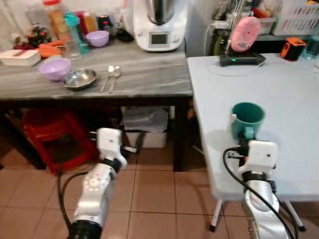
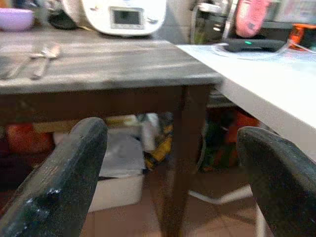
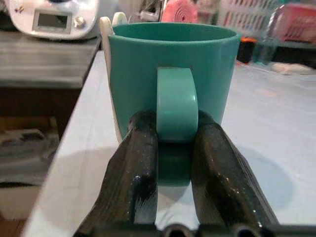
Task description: Setting the table
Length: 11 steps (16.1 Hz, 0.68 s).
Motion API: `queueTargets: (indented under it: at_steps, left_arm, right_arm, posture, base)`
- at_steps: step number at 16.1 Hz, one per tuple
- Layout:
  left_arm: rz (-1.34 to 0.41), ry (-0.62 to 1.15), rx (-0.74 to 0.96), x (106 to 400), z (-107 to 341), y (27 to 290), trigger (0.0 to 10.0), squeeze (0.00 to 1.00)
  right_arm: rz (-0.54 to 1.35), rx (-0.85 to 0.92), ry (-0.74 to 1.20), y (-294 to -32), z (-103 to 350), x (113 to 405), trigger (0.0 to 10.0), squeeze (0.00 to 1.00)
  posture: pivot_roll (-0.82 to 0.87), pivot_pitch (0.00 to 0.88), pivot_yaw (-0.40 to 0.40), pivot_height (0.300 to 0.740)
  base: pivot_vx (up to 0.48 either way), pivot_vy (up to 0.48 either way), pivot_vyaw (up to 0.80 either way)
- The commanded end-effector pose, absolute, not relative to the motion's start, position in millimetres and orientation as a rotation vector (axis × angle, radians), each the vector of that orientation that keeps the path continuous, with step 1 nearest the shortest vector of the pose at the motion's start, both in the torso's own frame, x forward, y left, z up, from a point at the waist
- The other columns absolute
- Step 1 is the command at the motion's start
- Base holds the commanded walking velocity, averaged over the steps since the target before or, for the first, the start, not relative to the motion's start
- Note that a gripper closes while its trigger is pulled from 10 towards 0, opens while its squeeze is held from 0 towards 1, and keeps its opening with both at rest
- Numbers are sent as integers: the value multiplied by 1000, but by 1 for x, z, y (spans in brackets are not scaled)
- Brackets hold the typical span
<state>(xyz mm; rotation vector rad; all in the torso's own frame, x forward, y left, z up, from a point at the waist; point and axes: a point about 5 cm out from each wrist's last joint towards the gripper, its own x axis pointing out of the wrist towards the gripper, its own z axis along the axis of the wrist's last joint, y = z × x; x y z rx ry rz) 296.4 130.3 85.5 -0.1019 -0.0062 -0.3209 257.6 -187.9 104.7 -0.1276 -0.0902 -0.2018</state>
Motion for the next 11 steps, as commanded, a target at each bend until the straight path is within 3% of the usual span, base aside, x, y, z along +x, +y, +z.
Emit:
queueTargets:
  at_steps: [1, 11]
  left_arm:
    - [-298, -8, -76, 297, 86, 141, 10000, 0]
    - [-279, -8, -69, 298, 86, 141, 10000, 0]
  right_arm:
    - [-182, -116, -125, -181, 112, 260, 10000, 0]
    - [-166, -136, -118, -178, 110, 263, 10000, 0]
  posture:
    - [-12, 0, 49, 740]
    - [-6, 0, 45, 740]
  base:
    - [0, 409, 0]
    - [0, 424, 0]
